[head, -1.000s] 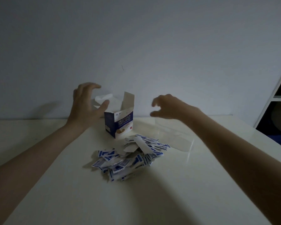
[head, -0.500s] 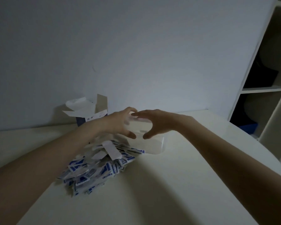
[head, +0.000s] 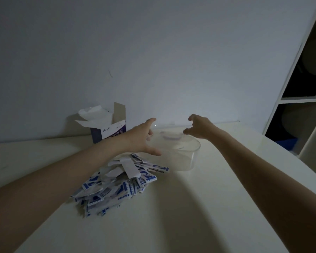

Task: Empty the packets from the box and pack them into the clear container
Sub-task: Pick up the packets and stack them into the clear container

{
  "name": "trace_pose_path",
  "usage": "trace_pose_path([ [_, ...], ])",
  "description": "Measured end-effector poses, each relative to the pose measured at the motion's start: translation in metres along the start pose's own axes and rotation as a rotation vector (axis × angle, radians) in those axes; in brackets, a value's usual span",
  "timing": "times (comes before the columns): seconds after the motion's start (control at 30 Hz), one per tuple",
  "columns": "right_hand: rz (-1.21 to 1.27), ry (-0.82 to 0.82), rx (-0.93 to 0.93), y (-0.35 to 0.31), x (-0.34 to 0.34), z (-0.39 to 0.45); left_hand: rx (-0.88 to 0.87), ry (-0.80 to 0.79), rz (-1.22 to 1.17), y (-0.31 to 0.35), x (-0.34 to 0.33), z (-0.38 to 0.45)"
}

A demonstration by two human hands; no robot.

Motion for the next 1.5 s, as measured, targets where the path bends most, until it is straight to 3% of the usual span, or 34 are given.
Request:
trace_pose_path([
  [0.07,-0.094,0.138,0.105,-0.021,0.024,-0.008,0.021,-0.031,-0.01,0.0,-0.002,-0.002],
  [0.17,0.022,0.293,0.355,-0.072,0.057,-0.04,0.02,0.027,0.03,-0.001,0.015,-0.013],
  [0.27,0.113,0.016,0.562,-0.121,0.028,-0.086,-0.096,0.184,0.067,0.008,0.038,-0.04],
  [0.33,-0.01,-0.204,0.602,-0.132,-0.017,-0.11,-0.119,0.071,0.096,0.011,0.023,-0.064],
  [0.43,-0.22,-0.373,0.555,-0.124,-0.073,-0.125,-0.067,-0.183,0.389,-0.009,-0.026,-0.092],
  [0.5,-0.262,-0.402,0.513,-0.115,-0.095,-0.128,-0.005,-0.231,0.531,-0.033,-0.044,-0.104],
  [0.7,-0.183,-0.265,0.437,-0.105,-0.099,-0.124,-0.201,-0.122,0.428,-0.036,-0.033,-0.1],
  [0.9,-0.031,-0.179,0.407,-0.098,-0.076,-0.109,-0.227,-0.044,0.36,-0.035,-0.012,-0.08],
  [0.97,-0.011,-0.221,0.367,-0.094,-0.065,-0.102,-0.218,-0.009,0.229,-0.023,-0.003,-0.079],
  [1.07,-0.057,-0.337,0.285,-0.085,-0.054,-0.097,-0.23,0.158,0.017,-0.002,0.023,-0.081],
  [1.17,-0.173,-0.315,0.312,-0.085,-0.041,-0.095,-0.255,0.371,-0.156,0.013,0.047,-0.084],
  [1.23,-0.185,-0.311,0.32,-0.087,-0.04,-0.095,-0.263,0.329,-0.107,0.024,0.038,-0.08],
  [1.37,-0.201,-0.32,0.281,-0.088,-0.043,-0.1,-0.216,0.043,0.074,0.029,-0.011,-0.066],
  [1.5,-0.114,-0.325,0.261,-0.083,-0.041,-0.109,-0.159,0.102,0.103,0.024,-0.011,-0.062],
])
Point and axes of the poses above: each hand's wrist, its own z-axis towards the middle knuckle, its own x-axis out of the back of the hand, y = z × x, the point moved 10 cm from there along z, towards the middle knuckle, and after that the axes turned 1 degree about x, right-handed, at the moved point
